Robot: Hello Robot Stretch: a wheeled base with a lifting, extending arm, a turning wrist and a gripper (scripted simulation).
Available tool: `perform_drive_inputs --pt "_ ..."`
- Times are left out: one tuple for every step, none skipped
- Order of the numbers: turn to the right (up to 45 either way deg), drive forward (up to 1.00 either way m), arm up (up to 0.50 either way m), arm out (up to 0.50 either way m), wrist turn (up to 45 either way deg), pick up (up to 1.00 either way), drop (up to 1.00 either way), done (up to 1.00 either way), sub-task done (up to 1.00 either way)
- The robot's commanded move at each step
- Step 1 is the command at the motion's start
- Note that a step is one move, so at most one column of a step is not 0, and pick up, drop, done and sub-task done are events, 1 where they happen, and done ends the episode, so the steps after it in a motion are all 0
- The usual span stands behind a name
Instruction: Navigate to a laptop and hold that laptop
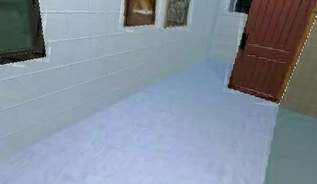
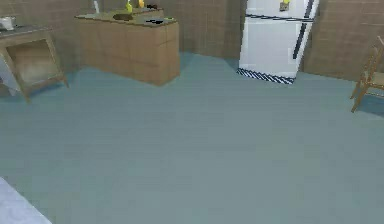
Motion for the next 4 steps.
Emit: perform_drive_inputs --pt "9.0 0.0 0.0 0.0 0.0 0.0 0.0 0.0 0.0" --pt "0.0 1.0 0.0 0.0 0.0 0.0 0.0 0.0 0.0" --pt "0.0 1.0 0.0 0.0 0.0 0.0 0.0 0.0 0.0" --pt "0.0 1.0 0.0 0.0 0.0 0.0 0.0 0.0 0.0"
